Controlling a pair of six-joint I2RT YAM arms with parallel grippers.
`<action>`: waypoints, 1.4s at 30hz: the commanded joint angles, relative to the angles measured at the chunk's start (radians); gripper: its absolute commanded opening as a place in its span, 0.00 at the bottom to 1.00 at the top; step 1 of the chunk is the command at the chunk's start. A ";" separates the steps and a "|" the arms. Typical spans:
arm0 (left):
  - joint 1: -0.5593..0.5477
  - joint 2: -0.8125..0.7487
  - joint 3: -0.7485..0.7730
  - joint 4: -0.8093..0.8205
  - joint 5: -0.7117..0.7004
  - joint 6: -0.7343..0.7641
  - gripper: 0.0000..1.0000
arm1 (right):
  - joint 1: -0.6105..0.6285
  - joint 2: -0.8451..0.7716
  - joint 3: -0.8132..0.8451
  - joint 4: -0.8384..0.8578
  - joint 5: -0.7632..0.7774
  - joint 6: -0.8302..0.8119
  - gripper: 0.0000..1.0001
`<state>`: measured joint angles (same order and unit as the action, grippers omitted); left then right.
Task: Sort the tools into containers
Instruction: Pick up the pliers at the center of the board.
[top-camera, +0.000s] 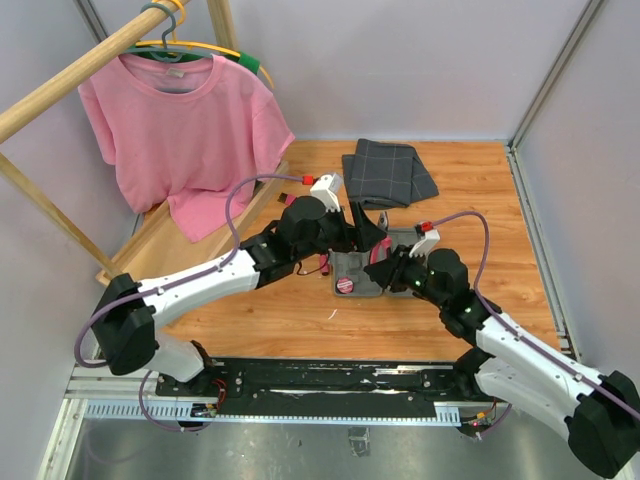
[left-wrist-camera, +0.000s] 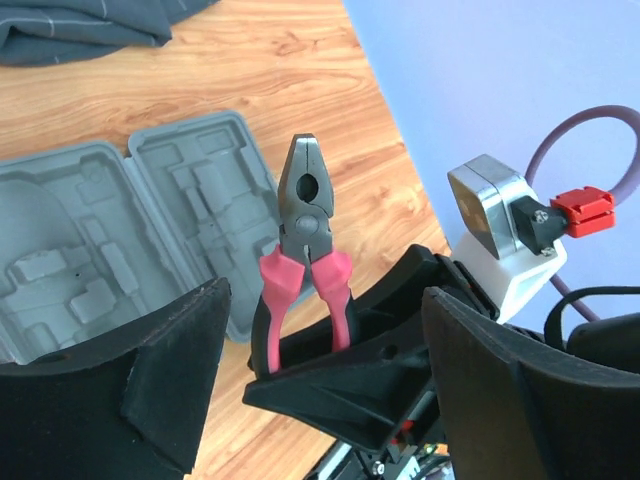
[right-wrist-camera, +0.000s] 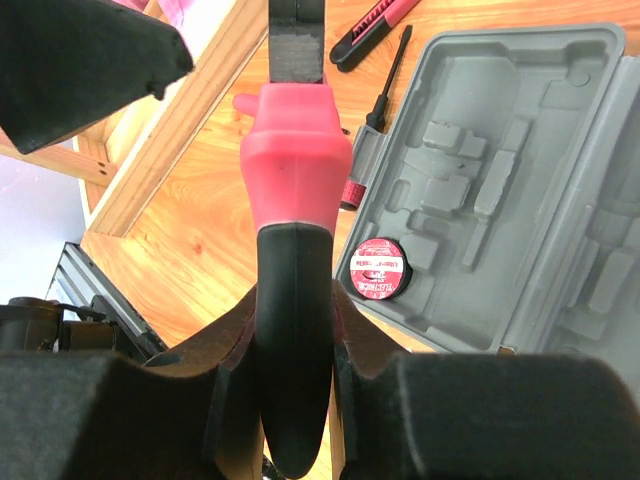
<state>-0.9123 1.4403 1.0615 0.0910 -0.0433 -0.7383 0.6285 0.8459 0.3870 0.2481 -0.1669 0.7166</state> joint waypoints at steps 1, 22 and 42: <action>0.001 -0.072 -0.031 0.051 0.019 0.079 0.82 | -0.028 -0.080 0.012 0.008 0.028 -0.023 0.01; 0.102 -0.320 -0.204 0.470 0.448 0.126 0.79 | -0.032 -0.160 0.120 0.341 -0.497 -0.025 0.01; 0.103 -0.230 -0.185 0.605 0.527 0.033 0.32 | -0.032 -0.090 0.135 0.397 -0.585 0.030 0.01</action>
<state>-0.8127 1.1927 0.8532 0.6571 0.4641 -0.6971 0.6277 0.7658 0.4690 0.5720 -0.7368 0.7464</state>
